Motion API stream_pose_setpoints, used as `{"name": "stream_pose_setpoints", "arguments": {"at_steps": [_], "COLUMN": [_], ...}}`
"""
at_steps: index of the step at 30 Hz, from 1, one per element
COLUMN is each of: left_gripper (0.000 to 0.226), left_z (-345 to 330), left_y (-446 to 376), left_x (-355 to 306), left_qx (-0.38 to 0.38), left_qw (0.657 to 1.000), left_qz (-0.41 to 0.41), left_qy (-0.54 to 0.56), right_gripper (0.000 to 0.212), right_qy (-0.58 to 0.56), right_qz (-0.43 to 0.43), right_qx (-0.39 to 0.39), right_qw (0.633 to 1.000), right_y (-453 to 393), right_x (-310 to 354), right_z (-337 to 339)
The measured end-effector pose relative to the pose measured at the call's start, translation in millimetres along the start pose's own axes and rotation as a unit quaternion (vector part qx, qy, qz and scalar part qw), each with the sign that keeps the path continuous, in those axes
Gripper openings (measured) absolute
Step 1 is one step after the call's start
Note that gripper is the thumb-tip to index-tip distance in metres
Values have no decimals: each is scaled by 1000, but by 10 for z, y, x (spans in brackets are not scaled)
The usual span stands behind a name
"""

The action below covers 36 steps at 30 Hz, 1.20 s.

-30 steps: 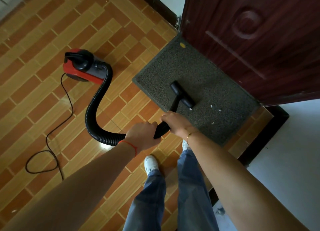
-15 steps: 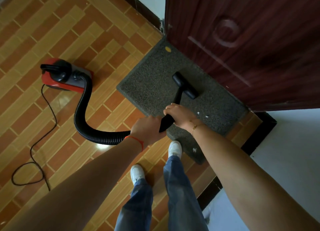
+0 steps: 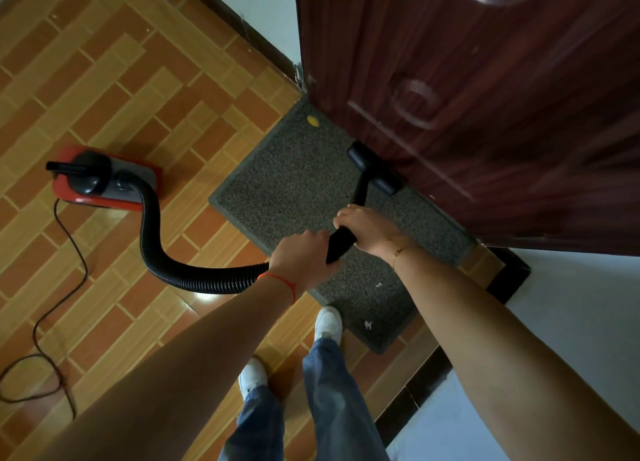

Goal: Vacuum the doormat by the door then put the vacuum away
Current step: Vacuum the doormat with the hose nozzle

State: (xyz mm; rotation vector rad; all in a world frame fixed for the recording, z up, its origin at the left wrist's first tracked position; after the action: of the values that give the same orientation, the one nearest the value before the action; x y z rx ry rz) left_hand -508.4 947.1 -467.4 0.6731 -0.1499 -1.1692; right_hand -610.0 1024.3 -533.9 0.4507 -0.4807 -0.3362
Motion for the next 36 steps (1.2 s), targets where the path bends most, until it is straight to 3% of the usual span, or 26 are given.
{"name": "stream_pose_setpoints", "arguments": {"at_steps": [14,36], "left_gripper": [28,37], "left_z": [-51,-758], "left_y": [205,2173], "left_x": [262,1880], "left_qx": [-16,21], "left_qw": [1000,999], "left_qz": [-4,-7], "left_qy": [21,-36], "right_gripper": [25,29], "right_qy": [11,-21], "right_qz": [1,12], "right_qx": [-3,4], "right_qw": [1000,1000], "right_y": [-35,-41], "right_x": [338,2842], "right_z": [-31,-962]}}
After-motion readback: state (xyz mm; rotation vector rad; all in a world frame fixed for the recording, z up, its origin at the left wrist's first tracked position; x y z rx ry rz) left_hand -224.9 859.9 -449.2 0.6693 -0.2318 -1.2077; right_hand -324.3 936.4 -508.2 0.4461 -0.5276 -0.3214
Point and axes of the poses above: each hand's wrist, its own y-axis away from the middle knuckle, its own z-axis out of the back of the hand, x = y × z, the point moved 4 cm from there along -y, towards the middle knuckle, and after that the axes turned 1 degree about -x, right-handed, at the moved point
